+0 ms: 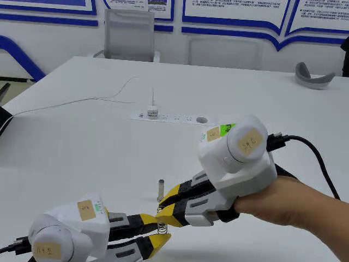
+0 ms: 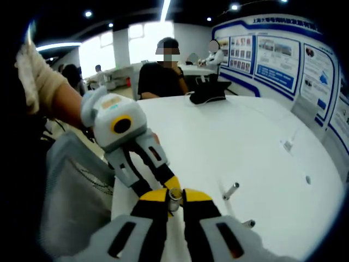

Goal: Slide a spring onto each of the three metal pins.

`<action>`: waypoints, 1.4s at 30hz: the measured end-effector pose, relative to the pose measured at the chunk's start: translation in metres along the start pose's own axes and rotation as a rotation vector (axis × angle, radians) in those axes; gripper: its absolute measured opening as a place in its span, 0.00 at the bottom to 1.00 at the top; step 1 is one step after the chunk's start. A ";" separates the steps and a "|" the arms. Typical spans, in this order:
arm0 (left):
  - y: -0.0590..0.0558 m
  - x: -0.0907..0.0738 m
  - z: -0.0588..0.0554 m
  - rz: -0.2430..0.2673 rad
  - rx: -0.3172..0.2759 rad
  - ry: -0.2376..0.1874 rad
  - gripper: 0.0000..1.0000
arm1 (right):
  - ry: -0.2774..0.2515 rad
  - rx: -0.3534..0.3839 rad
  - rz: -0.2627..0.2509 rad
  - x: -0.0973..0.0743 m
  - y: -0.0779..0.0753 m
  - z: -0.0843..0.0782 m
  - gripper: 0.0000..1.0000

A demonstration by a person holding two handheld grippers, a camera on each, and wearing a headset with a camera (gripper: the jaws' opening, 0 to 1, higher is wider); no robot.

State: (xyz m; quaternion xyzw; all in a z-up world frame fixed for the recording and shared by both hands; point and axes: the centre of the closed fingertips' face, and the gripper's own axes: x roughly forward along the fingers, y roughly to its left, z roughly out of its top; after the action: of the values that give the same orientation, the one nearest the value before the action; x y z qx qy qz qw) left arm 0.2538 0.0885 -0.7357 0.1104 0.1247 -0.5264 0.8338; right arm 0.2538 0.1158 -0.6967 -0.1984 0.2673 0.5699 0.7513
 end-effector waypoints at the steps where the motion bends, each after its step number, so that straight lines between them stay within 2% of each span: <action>1: 0.001 0.000 0.000 0.003 -0.005 -0.001 0.12 | -0.001 0.000 -0.001 0.000 0.000 0.001 0.11; 8: 0.005 -0.002 0.000 0.017 -0.035 -0.002 0.16 | 0.001 0.000 -0.005 0.001 -0.002 0.001 0.11; 20: 0.014 -0.009 -0.004 0.048 -0.091 -0.001 0.34 | -0.018 0.003 -0.033 -0.004 -0.012 0.007 0.11; 31: 0.026 -0.014 -0.008 0.089 -0.109 0.005 0.45 | -0.046 0.015 -0.082 -0.012 -0.031 0.015 0.11; 42: 0.032 -0.017 -0.011 0.109 -0.119 0.007 0.52 | -0.070 0.035 -0.143 -0.015 -0.055 0.022 0.11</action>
State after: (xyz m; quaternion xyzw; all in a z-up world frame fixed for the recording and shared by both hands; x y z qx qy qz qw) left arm 0.2745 0.1204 -0.7389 0.0690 0.1527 -0.4716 0.8657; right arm 0.3072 0.1029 -0.6701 -0.1838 0.2360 0.5165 0.8023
